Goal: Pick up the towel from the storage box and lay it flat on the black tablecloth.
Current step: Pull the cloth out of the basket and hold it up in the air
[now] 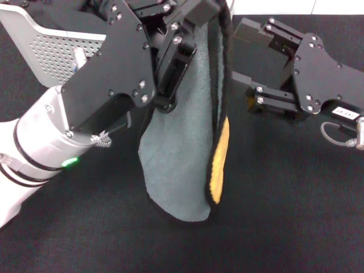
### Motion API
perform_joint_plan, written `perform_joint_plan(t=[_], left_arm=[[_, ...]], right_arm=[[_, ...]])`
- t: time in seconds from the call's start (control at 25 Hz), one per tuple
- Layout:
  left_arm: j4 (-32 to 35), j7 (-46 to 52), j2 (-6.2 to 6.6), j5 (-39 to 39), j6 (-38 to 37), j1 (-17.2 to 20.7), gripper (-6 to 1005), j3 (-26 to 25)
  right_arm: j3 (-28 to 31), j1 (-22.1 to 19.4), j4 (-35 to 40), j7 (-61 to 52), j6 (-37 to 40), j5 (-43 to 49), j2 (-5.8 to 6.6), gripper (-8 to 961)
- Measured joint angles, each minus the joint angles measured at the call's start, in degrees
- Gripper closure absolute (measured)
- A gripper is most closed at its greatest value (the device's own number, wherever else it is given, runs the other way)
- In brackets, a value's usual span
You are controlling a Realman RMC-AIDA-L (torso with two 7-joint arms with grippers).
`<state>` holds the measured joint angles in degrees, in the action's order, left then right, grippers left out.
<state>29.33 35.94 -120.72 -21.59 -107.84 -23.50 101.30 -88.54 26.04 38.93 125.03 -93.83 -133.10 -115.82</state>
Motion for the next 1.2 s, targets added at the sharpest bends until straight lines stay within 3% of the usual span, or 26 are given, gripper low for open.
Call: perform_joint_plan(t=[0.32, 0.56, 1.2], left_arm=[[-0.6, -4.2, -0.04, 2.8, 3.1, -0.2, 992, 3.4], [-0.4, -6.2, -0.04, 6.4, 5.3, -0.6, 992, 6.9], [0.8, -6.6, 0.23, 7.1, 2.1, 0.0, 990, 7.2]], right_arm=[[-0.2, -0.1, 0.4, -0.1, -2.6, -2.5, -0.02, 186], [-1.8, 0.2, -0.3, 0.4, 0.2, -3.0, -0.02, 186], [-2.4, -0.9, -9.6, 2.6, 6.6, -6.0, 0.07, 187]])
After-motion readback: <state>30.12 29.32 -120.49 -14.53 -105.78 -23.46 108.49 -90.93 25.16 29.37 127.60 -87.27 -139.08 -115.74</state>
